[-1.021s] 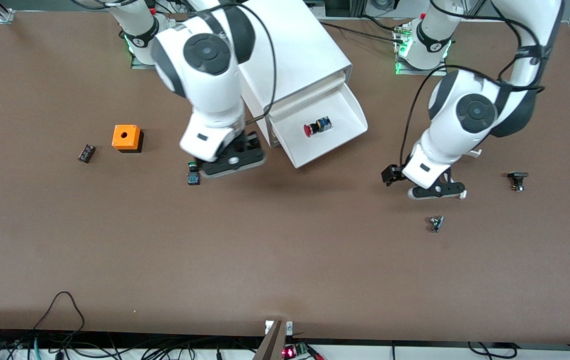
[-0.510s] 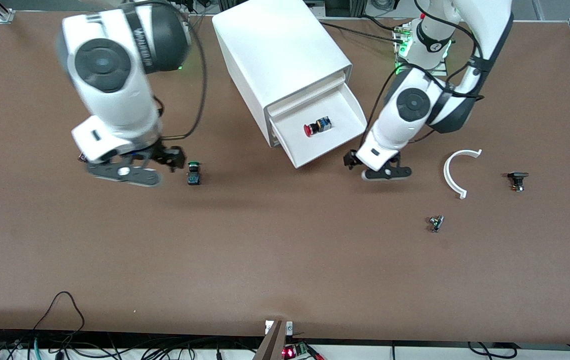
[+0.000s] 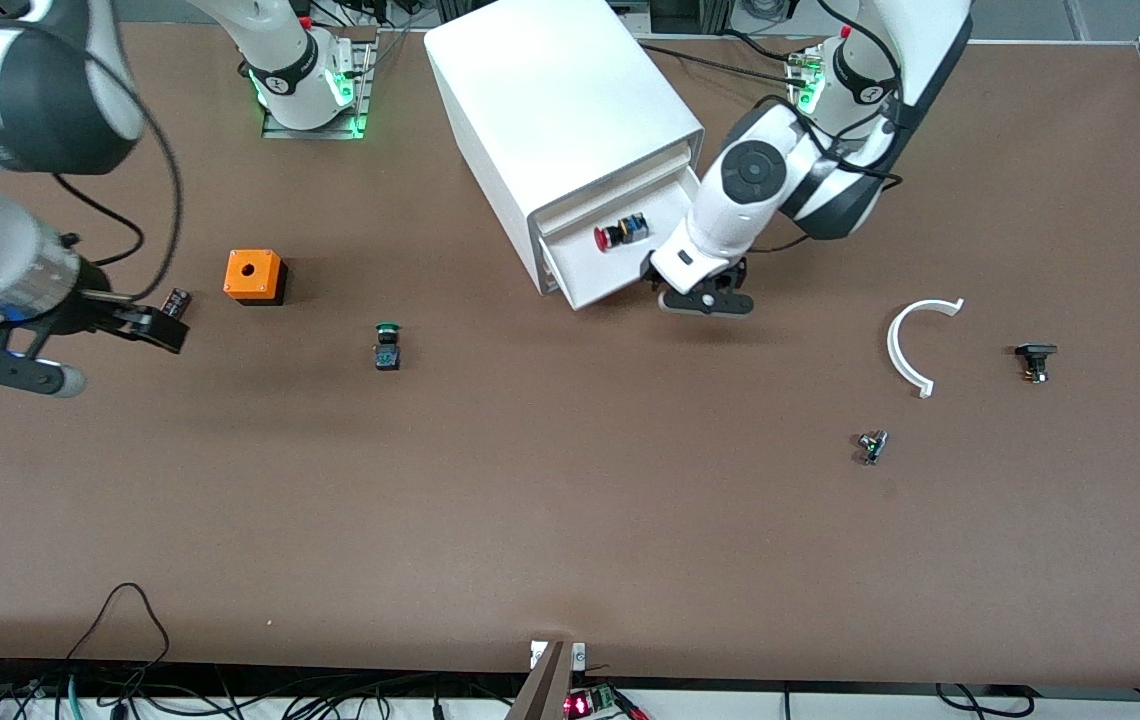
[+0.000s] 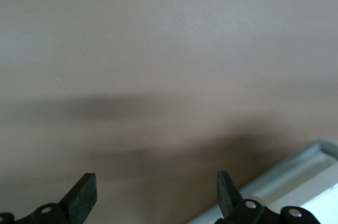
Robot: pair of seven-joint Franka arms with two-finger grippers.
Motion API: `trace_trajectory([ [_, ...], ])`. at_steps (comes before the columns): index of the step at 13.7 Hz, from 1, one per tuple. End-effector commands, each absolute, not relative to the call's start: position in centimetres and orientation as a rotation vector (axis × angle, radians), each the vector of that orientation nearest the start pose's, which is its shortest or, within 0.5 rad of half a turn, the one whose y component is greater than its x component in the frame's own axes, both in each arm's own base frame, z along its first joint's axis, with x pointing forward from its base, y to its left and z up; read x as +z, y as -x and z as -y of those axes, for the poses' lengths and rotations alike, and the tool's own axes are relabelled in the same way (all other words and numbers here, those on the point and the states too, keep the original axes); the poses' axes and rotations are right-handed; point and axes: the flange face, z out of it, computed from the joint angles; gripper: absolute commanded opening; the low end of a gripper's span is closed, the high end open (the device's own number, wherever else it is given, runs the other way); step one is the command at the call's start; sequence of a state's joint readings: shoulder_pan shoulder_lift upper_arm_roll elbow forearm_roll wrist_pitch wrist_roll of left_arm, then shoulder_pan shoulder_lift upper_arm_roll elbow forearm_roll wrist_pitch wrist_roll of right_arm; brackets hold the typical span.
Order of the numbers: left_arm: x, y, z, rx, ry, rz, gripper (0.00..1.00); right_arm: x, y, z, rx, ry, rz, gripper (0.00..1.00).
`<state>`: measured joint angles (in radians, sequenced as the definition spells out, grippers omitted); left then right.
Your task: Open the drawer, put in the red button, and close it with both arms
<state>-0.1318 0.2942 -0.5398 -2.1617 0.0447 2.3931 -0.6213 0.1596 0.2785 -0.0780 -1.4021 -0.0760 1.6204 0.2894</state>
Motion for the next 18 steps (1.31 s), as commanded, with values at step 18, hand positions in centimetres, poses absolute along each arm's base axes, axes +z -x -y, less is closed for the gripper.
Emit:
trace_trajectory([
  [18, 51.9, -57.8, 10.7, 0.058, 3.096, -0.088, 1.0, 53.3, -57.0, 0.9, 0.045, 3.185, -0.052, 1.0],
])
